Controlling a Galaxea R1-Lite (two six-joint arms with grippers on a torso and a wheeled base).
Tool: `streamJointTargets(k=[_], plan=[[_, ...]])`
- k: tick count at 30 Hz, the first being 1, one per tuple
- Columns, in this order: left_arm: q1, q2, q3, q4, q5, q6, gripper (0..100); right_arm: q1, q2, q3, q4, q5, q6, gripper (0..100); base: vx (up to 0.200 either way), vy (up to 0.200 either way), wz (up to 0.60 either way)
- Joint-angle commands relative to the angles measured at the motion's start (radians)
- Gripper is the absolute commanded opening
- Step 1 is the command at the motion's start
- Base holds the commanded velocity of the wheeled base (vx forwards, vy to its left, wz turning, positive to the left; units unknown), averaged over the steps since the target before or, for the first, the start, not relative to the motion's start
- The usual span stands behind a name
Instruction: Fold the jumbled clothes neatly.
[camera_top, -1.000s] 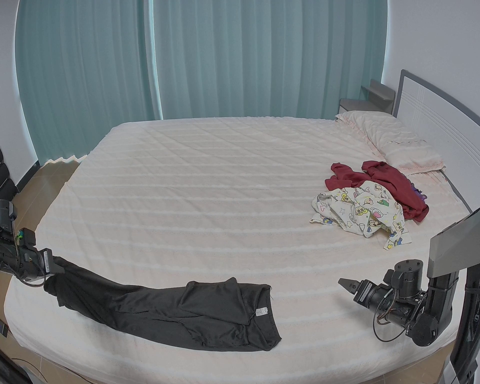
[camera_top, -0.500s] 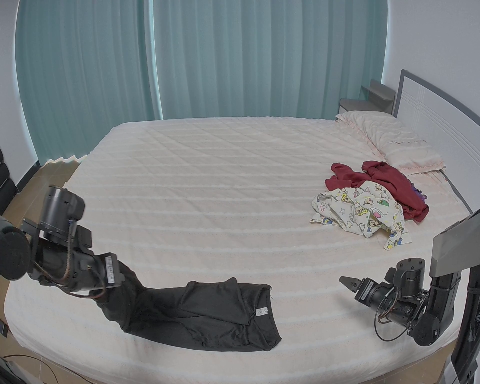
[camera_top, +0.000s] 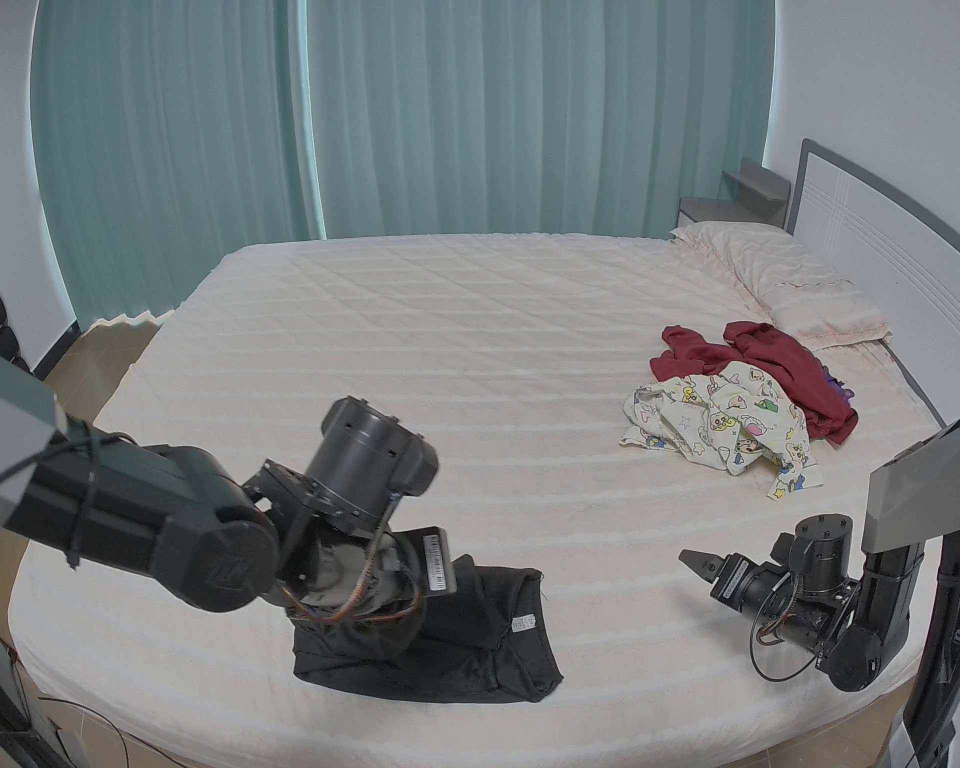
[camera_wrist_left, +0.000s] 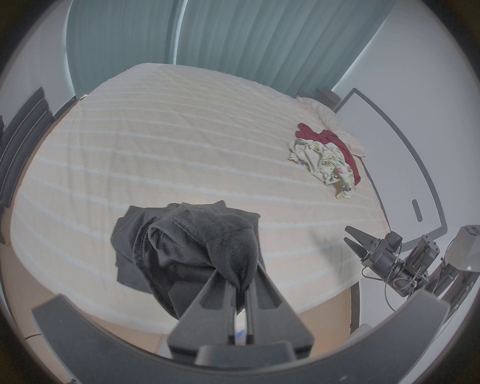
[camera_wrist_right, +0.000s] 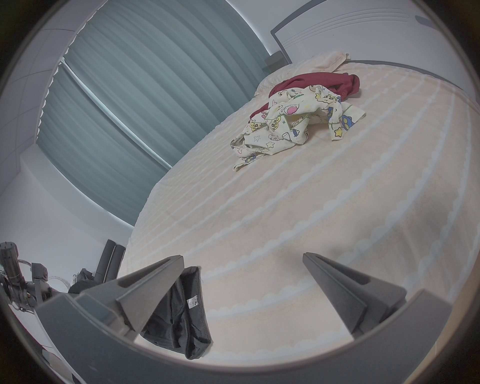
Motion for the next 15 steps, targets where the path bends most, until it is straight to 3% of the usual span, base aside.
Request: streamJointTargets(k=[1,3,9,10,15], plan=[[-0.047,0.115,-0.033,-0.040,0.005,-0.005,0,0.000,0.001,0.000,-0.012,0.001,0.000,100,0.000,0.000,0.00],[-0.052,0.152,-0.035,-0.117,0.010,-0.005,0,0.000,-0.001,0.000,-0.012,0.001,0.000,100,0.000,0.000,0.00],[-0.055,0.196,-0.039,-0.169,0.013,-0.023,0,0.000,0.004,0.000,-0.012,0.002,0.000,100,0.000,0.000,0.00],[-0.059,0.198,-0.039,-0.172,0.014,-0.027,100,0.000,0.004,0.000,-0.012,0.002,0.000,100,0.000,0.000,0.00],[-0.079,0.198,-0.042,-0.177,0.014,-0.036,100,0.000,0.005,0.000,-0.012,0.004,0.000,100,0.000,0.000,0.00]])
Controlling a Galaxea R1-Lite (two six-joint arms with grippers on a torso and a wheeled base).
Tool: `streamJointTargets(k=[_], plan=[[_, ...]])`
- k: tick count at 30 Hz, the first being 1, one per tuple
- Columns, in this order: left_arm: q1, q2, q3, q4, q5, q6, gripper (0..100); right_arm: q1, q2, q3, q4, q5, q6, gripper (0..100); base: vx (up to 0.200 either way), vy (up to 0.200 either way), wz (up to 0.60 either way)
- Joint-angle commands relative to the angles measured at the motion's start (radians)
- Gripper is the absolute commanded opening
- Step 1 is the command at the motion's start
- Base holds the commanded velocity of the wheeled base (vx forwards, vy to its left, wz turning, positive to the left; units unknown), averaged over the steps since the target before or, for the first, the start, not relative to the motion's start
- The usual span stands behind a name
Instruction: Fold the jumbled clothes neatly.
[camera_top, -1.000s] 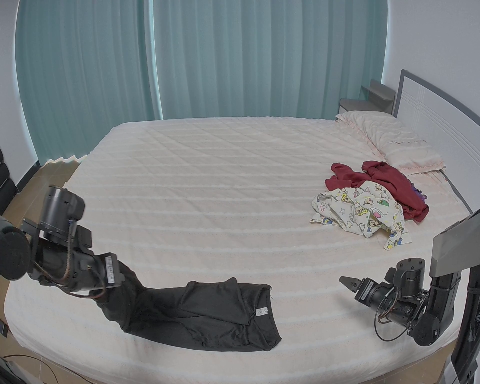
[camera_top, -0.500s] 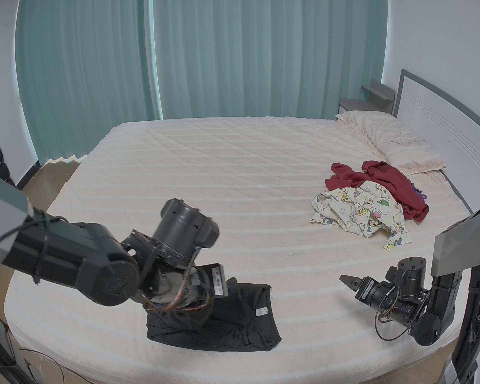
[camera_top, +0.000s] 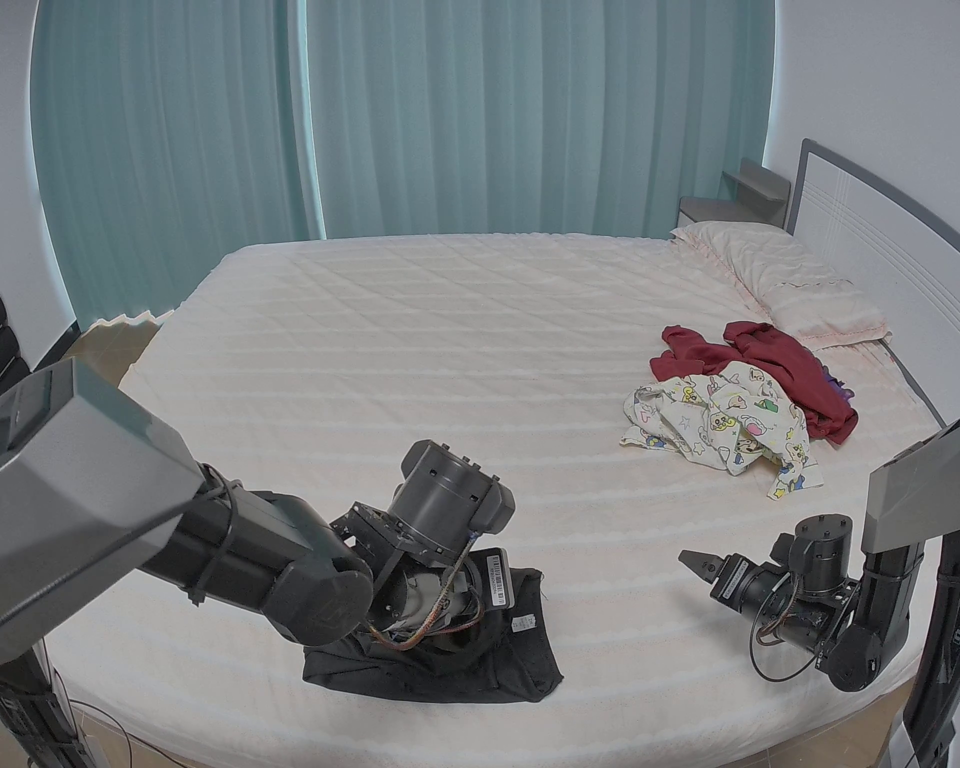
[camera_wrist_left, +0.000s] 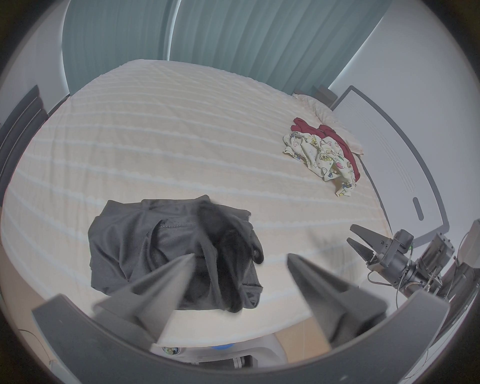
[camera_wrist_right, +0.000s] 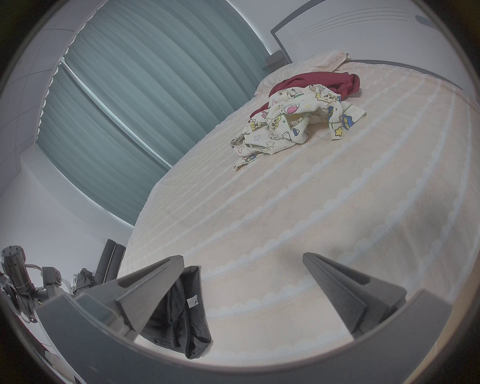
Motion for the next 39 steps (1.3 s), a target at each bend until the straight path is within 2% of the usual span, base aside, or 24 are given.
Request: streamJointTargets(k=[1,4,7,9,15,20,22,23,24,26,27,32,36,39], plan=[[-0.013,0.019,-0.004,-0.003,0.000,-0.005,100,0.000,0.003,0.000,-0.012,0.000,0.000,100,0.000,0.000,0.00],[-0.028,0.013,0.008,-0.044,0.008,-0.008,100,0.000,0.003,0.000,-0.012,0.000,0.000,100,0.000,0.000,0.00],[-0.028,0.010,0.027,-0.079,0.059,-0.011,100,0.000,0.003,0.002,-0.012,0.000,0.000,100,0.000,0.000,0.00],[-0.027,0.005,0.036,-0.079,0.065,-0.013,100,0.000,0.003,0.002,-0.012,0.000,0.000,100,0.000,0.000,0.00],[0.055,-0.178,0.255,-0.102,0.057,-0.013,100,0.014,0.008,0.006,-0.012,0.000,0.002,100,0.000,0.000,0.00],[0.127,-0.331,0.473,-0.156,0.031,-0.013,100,0.035,0.008,0.012,-0.012,0.000,0.003,100,0.000,0.000,0.00],[0.151,-0.402,0.590,-0.216,0.013,-0.040,100,0.049,0.010,0.017,-0.012,-0.006,0.003,100,-0.100,0.000,0.00],[0.151,-0.402,0.590,-0.216,0.013,-0.040,100,0.049,0.010,0.017,-0.012,-0.006,0.003,100,-0.200,0.000,0.00],[0.151,-0.461,0.671,-0.268,-0.006,-0.085,100,0.055,0.010,0.020,-0.012,-0.006,0.002,100,-0.200,0.000,0.00],[0.153,-0.492,0.703,-0.286,-0.017,-0.103,100,0.061,0.011,0.020,-0.012,-0.006,0.002,100,-0.200,0.000,0.00],[0.164,-0.532,0.751,-0.299,-0.047,-0.123,100,0.075,0.013,0.023,-0.012,-0.007,0.003,100,-0.200,0.000,0.00],[0.191,-0.572,0.828,-0.303,-0.112,-0.142,100,0.089,0.014,0.032,-0.012,-0.007,0.003,100,-0.120,0.000,0.00],[0.199,-0.570,0.834,-0.303,-0.118,-0.143,100,0.089,0.023,0.032,-0.012,-0.006,0.003,100,0.000,0.000,0.00],[0.207,-0.567,0.834,-0.316,-0.156,-0.154,100,0.093,0.042,0.029,-0.012,-0.007,0.003,100,0.000,0.000,0.00]])
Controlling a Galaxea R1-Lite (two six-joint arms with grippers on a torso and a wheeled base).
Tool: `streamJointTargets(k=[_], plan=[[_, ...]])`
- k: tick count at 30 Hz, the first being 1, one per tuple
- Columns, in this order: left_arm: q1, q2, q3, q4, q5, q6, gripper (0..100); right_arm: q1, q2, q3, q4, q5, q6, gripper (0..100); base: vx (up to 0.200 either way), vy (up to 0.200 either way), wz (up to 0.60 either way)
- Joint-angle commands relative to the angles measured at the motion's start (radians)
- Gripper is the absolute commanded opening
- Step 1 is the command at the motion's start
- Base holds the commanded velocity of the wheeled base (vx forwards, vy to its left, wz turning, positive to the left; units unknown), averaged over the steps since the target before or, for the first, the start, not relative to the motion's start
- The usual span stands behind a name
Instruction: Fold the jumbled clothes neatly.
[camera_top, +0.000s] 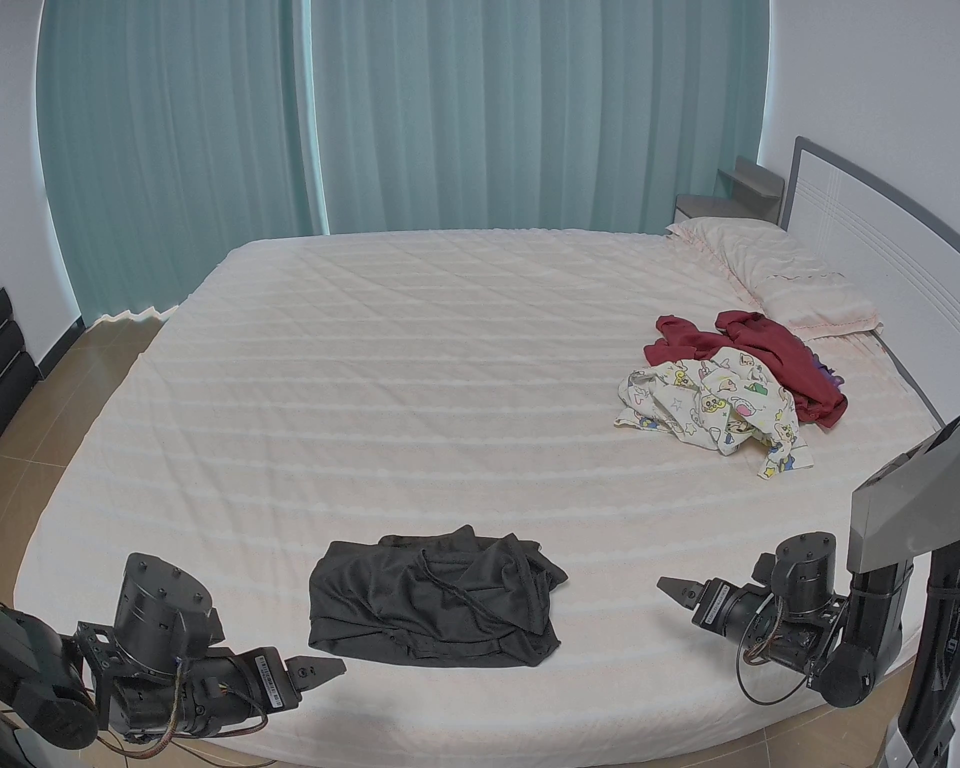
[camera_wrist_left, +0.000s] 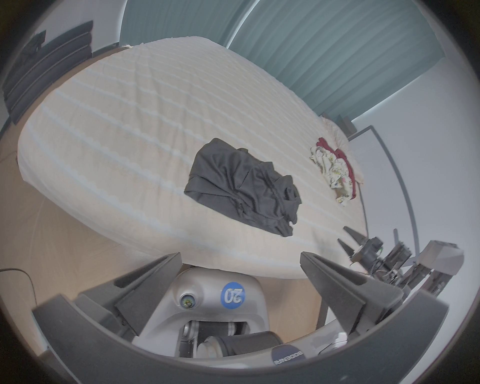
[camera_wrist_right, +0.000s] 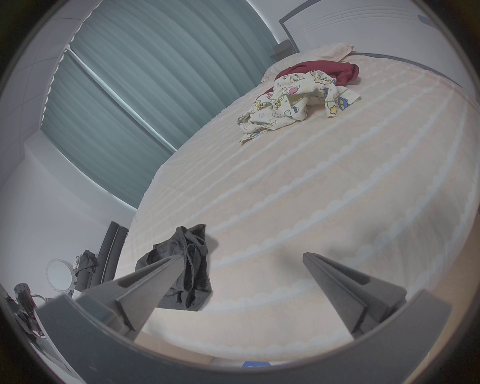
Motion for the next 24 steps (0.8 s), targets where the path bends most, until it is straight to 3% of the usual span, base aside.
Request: streamJointTargets(k=[1,6,9,13,15,18,24], plan=[[0.017,-0.030,0.006,-0.015,-0.028,-0.012,100,0.007,0.025,-0.003,-0.012,-0.001,0.000,100,0.000,0.000,0.00],[0.023,-0.026,0.009,-0.023,-0.035,-0.018,100,0.018,0.031,-0.021,-0.013,0.001,0.000,100,0.000,0.000,0.00],[0.080,-0.018,0.007,-0.034,-0.080,-0.018,100,0.033,0.029,-0.069,-0.010,0.009,-0.011,100,0.000,0.000,0.00],[0.132,-0.018,0.012,-0.060,-0.146,-0.017,100,0.048,0.032,-0.124,-0.007,0.028,-0.033,100,0.000,0.200,0.00],[0.181,-0.010,0.017,-0.075,-0.196,-0.015,100,0.062,0.038,-0.190,-0.001,0.099,-0.060,100,0.000,0.200,0.00],[0.206,0.008,0.017,-0.080,-0.218,-0.015,100,0.102,0.051,-0.244,0.005,0.134,-0.063,100,0.000,0.200,0.00],[0.231,0.065,0.038,-0.162,-0.239,-0.015,100,0.168,0.084,-0.399,0.133,0.144,-0.086,100,0.000,0.200,0.00]])
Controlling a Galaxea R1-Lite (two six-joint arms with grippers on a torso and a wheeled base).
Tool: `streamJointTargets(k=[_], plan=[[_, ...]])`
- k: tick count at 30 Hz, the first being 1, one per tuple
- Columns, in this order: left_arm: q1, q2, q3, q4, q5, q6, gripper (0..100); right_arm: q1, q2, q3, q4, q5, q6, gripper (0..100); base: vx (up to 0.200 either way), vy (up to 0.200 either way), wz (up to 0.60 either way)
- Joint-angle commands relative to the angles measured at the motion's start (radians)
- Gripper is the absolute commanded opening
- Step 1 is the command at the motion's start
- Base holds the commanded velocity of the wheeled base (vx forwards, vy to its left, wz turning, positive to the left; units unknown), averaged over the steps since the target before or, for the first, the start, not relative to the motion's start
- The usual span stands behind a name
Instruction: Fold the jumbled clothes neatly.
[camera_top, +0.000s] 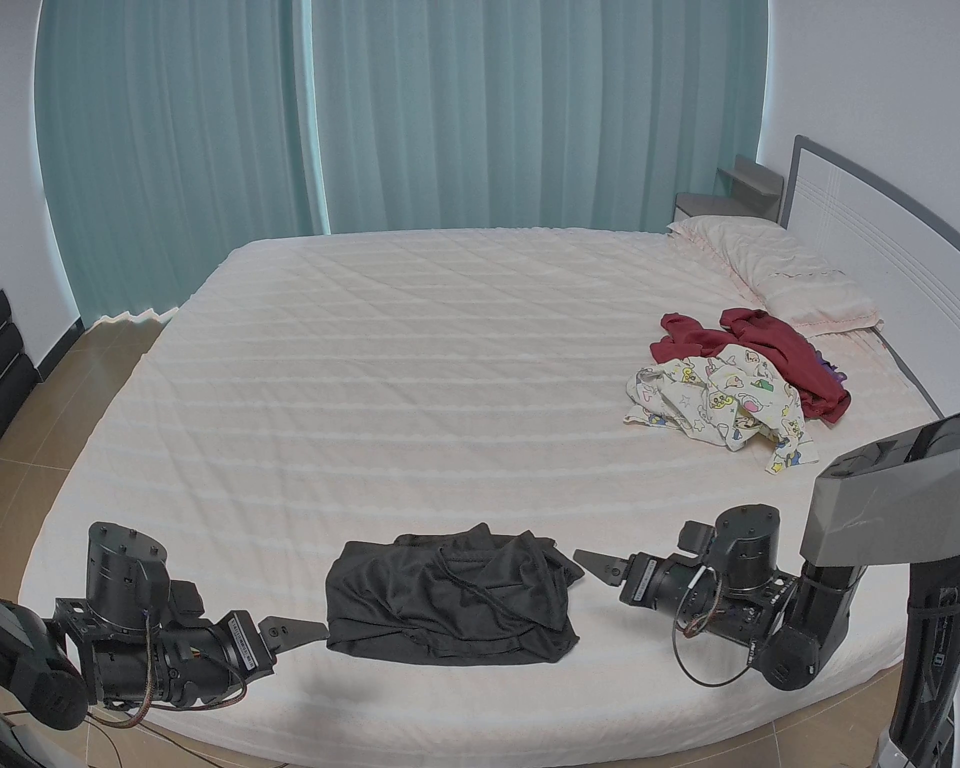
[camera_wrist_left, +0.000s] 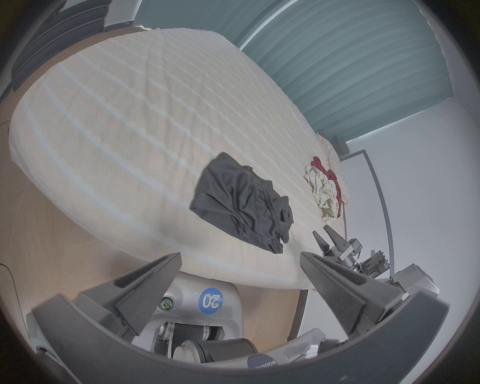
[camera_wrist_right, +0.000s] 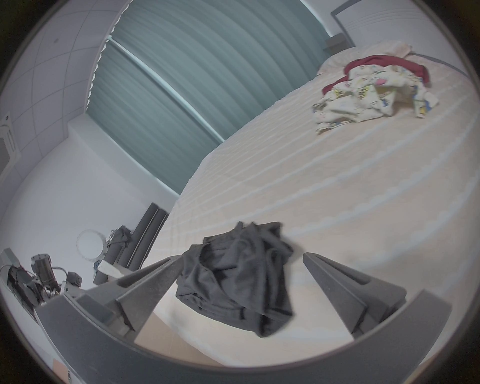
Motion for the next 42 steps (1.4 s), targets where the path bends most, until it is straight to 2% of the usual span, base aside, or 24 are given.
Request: streamJointTargets(k=[1,6,9,11,13,19,22,32,33,36,38,42], plan=[[0.034,0.076,0.015,-0.061,-0.012,0.000,100,0.059,0.043,-0.139,0.084,0.016,-0.025,100,0.000,0.200,0.00],[0.039,0.154,0.038,-0.122,-0.015,0.000,100,0.082,0.120,-0.229,0.139,0.021,-0.148,100,0.000,0.080,0.00],[0.036,0.186,0.052,-0.161,-0.026,0.000,100,0.087,0.144,-0.260,0.147,0.043,-0.166,100,0.000,0.000,0.00],[0.036,0.232,0.070,-0.214,-0.056,-0.003,100,0.096,0.158,-0.303,0.150,0.124,-0.169,100,0.000,0.000,0.00],[0.036,0.255,0.086,-0.246,-0.055,-0.003,100,0.105,0.164,-0.324,0.158,0.151,-0.169,100,0.000,0.000,0.00],[0.039,0.278,0.101,-0.300,-0.053,-0.022,100,0.133,0.222,-0.422,0.187,0.153,-0.181,100,0.000,0.000,0.00],[0.037,0.281,0.103,-0.303,-0.053,-0.022,100,0.134,0.235,-0.456,0.233,0.151,-0.198,100,0.000,0.000,0.00],[0.036,0.283,0.109,-0.305,-0.055,-0.020,100,0.133,0.310,-0.525,0.259,0.150,-0.257,100,0.000,0.000,0.00],[0.036,0.283,0.109,-0.305,-0.055,-0.019,100,0.133,0.310,-0.530,0.274,0.148,-0.264,0,0.000,0.000,0.00],[0.036,0.284,0.109,-0.305,-0.055,-0.019,100,0.130,0.321,-0.547,0.279,0.125,-0.266,0,0.000,0.000,0.00],[0.036,0.286,0.112,-0.305,-0.055,-0.017,100,0.123,0.325,-0.557,0.279,0.081,-0.266,0,0.000,0.000,0.00],[0.014,0.286,0.132,-0.314,-0.053,-0.017,100,0.107,0.318,-0.548,0.268,0.059,-0.258,0,0.000,0.000,0.00]])
